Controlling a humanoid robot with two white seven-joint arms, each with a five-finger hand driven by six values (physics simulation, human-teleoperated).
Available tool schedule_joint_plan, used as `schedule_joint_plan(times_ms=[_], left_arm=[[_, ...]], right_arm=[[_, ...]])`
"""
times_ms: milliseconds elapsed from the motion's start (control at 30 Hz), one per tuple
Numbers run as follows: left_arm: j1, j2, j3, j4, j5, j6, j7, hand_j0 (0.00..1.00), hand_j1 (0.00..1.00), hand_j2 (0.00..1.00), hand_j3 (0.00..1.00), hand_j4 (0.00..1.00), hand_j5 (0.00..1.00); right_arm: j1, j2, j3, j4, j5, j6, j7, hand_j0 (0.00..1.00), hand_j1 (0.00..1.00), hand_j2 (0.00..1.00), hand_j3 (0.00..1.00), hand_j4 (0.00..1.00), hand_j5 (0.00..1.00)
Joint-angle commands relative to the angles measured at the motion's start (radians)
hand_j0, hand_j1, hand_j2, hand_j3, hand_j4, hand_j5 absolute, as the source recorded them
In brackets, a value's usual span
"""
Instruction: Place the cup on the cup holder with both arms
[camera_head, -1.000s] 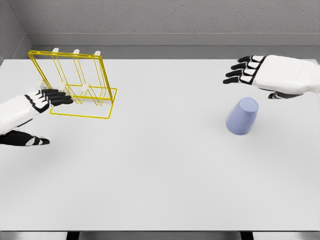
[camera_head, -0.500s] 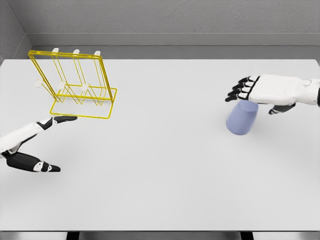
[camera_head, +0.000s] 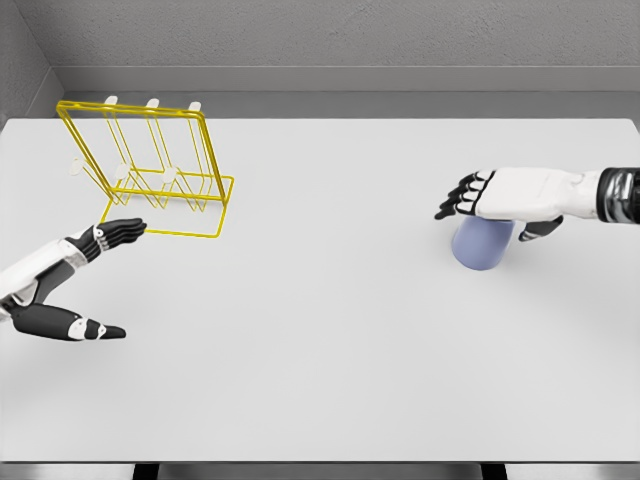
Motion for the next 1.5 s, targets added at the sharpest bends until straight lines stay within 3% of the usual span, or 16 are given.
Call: schedule_joint_plan(times_ms=[0,133,367,967,1167,1467], left_arm=[[0.000,-0.002,-0.011,0.000,0.007,0.000,0.002,1.00,1.00,1.00,1.00,1.00,1.00],[-0.017,-0.015,-0.011,-0.002,0.093,0.000,0.002,1.00,1.00,1.00,1.00,1.00,1.00],[-0.021,-0.082,-0.013,0.000,0.094,0.193,-0.020,1.00,1.00,1.00,1.00,1.00,1.00],[-0.026,-0.183,-0.042,0.015,0.090,0.199,-0.021,1.00,1.00,1.00,1.00,1.00,1.00],[-0.097,-0.255,-0.100,0.075,0.085,0.213,-0.023,1.00,1.00,1.00,1.00,1.00,1.00],[-0.101,-0.265,-0.110,0.075,0.068,0.213,-0.026,1.00,1.00,1.00,1.00,1.00,1.00]], right_arm=[[0.000,0.009,0.006,0.015,0.005,0.002,0.000,1.00,1.00,1.00,1.00,1.00,1.00],[0.000,0.020,0.006,0.025,0.019,0.002,0.002,0.98,0.98,0.98,0.98,0.98,0.98],[0.000,0.018,0.006,0.021,0.036,0.002,0.002,0.85,0.85,0.85,0.85,0.85,0.85],[-0.002,0.018,-0.004,0.015,0.051,0.002,0.019,0.67,0.67,0.67,0.67,0.67,0.67],[-0.020,0.009,-0.009,-0.045,0.048,0.002,0.031,0.64,0.64,0.64,0.64,0.64,0.64],[-0.037,0.003,-0.030,-0.105,0.045,0.002,0.057,0.56,0.56,0.56,0.56,0.56,0.56]])
